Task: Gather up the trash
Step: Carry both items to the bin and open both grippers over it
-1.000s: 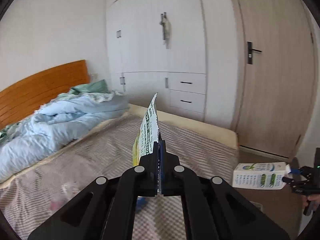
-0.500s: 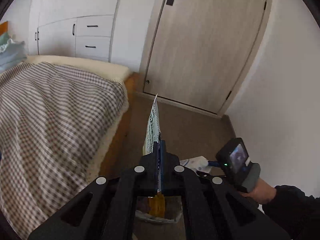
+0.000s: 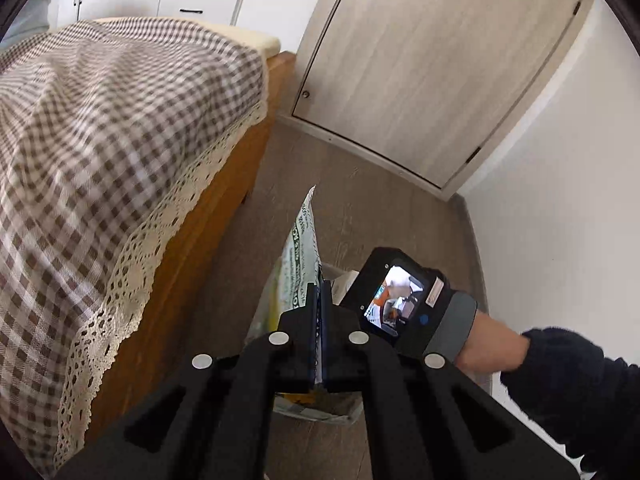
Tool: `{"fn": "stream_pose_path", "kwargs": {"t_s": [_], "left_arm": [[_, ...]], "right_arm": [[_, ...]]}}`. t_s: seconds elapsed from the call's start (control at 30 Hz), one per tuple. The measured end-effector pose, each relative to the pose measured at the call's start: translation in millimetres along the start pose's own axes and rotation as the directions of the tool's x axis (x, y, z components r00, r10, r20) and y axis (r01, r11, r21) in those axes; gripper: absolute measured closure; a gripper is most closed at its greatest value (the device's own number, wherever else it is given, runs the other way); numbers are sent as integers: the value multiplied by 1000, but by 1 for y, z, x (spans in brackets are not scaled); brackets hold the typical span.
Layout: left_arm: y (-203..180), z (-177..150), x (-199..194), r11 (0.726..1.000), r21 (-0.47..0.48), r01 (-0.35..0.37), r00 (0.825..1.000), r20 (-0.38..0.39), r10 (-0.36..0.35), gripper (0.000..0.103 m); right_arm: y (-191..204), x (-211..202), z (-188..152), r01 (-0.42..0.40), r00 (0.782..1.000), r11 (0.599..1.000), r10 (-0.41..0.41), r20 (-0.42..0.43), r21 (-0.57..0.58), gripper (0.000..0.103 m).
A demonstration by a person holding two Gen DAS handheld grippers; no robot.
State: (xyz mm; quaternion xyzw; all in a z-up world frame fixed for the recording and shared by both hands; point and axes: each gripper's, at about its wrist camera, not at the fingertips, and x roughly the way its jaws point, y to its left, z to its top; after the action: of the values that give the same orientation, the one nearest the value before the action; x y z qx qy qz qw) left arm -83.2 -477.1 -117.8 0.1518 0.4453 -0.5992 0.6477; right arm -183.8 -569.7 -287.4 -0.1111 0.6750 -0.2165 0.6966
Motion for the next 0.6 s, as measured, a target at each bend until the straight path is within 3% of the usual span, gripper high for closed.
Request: {"fn": "stream_pose_path", "kwargs": {"t_s": [0.07,0.1,0.13,0.37,0.5,0.6], "left_arm": [[1,-2,5,1000,5,-12,1000,-16,12,103],[-1,-2,6,1000,12,-14,1000,-17,14,103],[-2,-2,7,1000,21,-9,1000,-17,10,103],[-1,2,37,1000,22,19,997,-78,-17,103],[-6,-4,56,999,42,20,992,-126,-15,103],[-10,-4,73,999,33,31,989,-148,-26,103]], "right_arm": [[-6,10,1,17,1000,1000,-17,-6,-15,50],[-11,12,-1,11,1000,1000,-11,-15,-1,40],[-17,12,-1,-16,1000,999,17,-17,31,38],[-77,-17,-35,-135,991,931,121,64,338,32],[-102,-46,-57,-133,989,888,87,122,441,32],[-117,-67,-70,-170,979,830,83,184,531,32]]}}
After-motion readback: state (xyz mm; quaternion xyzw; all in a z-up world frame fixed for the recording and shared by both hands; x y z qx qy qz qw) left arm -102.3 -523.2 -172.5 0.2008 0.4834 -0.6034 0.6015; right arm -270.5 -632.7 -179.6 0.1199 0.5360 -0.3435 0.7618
